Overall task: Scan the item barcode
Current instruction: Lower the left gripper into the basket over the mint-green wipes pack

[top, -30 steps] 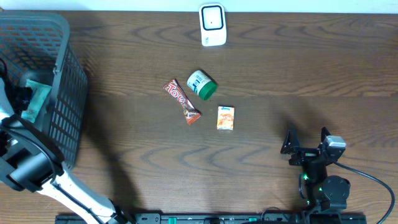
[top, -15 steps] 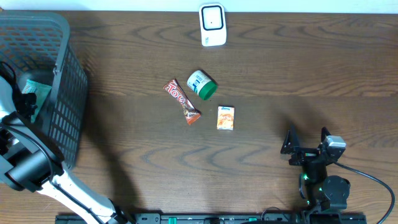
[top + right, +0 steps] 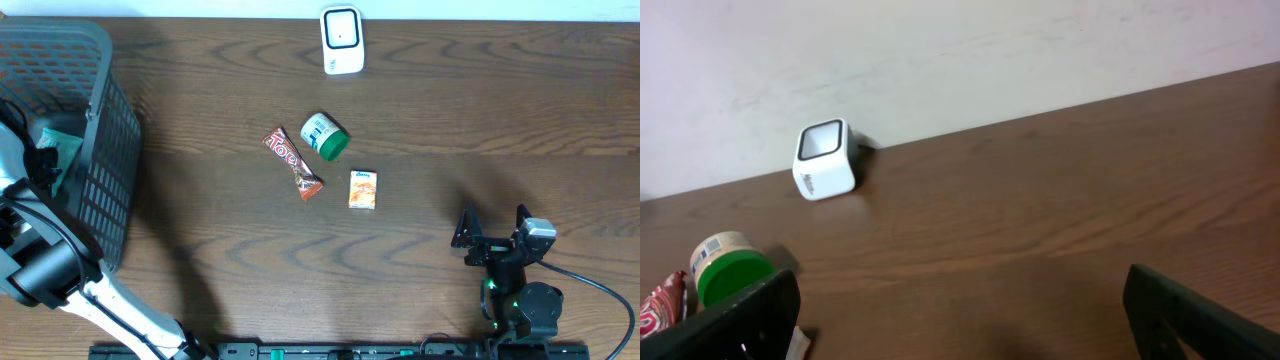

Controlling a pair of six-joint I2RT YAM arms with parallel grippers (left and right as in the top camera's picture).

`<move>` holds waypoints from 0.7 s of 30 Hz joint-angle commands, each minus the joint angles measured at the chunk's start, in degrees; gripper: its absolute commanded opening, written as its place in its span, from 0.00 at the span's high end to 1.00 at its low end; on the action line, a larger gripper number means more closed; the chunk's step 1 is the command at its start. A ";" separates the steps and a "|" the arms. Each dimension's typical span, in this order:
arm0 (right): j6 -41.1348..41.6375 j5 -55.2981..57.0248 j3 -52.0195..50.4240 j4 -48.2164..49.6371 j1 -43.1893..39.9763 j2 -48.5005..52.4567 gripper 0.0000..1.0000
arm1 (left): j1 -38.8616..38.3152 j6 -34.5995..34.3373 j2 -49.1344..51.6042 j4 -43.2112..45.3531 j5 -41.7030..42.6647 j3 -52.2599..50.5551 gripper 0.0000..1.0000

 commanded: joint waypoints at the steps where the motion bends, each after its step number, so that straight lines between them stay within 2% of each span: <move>1: 0.46 0.31 -0.07 -0.24 1.14 -0.31 0.01 | 0.13 -1.09 0.61 0.46 0.17 -0.20 0.02; 21: 0.46 0.33 -0.07 -0.24 1.14 -0.31 0.01 | -2.12 -0.87 2.45 4.52 0.87 -0.31 0.02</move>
